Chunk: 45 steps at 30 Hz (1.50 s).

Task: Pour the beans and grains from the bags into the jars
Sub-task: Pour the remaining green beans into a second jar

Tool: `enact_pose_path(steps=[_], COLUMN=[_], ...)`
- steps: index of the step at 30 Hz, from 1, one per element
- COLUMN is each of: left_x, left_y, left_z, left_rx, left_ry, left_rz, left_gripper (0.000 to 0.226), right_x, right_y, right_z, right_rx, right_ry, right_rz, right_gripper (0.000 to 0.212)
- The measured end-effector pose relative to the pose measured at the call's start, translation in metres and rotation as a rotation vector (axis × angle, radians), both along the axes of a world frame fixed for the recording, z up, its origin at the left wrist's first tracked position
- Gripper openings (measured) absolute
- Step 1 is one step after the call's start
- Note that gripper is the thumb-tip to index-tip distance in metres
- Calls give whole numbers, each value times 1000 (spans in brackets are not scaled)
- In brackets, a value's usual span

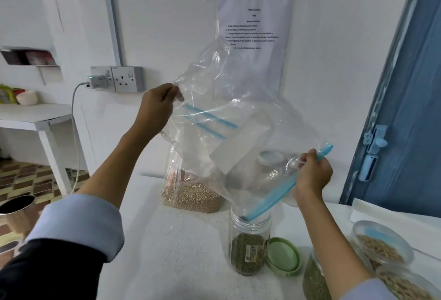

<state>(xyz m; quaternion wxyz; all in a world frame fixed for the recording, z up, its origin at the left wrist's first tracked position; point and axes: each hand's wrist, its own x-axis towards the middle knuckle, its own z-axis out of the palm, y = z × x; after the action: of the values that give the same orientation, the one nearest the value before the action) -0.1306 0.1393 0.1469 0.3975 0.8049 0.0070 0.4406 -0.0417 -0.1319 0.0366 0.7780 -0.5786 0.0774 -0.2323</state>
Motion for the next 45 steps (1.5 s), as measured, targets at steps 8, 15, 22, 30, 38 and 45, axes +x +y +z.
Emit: enact_pose_path(steps=[8,15,22,30,38,45], left_x=[5,7,9,7,10,10], left_y=[-5,-9,-9,-8,-7,-6], left_z=[9,14,15,18,18,18], left_rx=[-2,-13,-10,-4,-16,-10], left_ry=[-28,-28,-34,-43,-47,-45], left_rz=[-17,-34,-44,-52,-54,-56], left_gripper=[28,26,27,27,28,28], right_x=[2,2,5,3,4,3], right_y=[-2,-2,-1,1,-2,0], right_z=[-2,-1,-5,-1,2,2], right_rx=[22,36,20,17,50,52], right_ry=[22,25,40,14,-11,-29], right_rz=[68,36,3,15,-35,23], right_gripper=[24,30,24,33,32,31])
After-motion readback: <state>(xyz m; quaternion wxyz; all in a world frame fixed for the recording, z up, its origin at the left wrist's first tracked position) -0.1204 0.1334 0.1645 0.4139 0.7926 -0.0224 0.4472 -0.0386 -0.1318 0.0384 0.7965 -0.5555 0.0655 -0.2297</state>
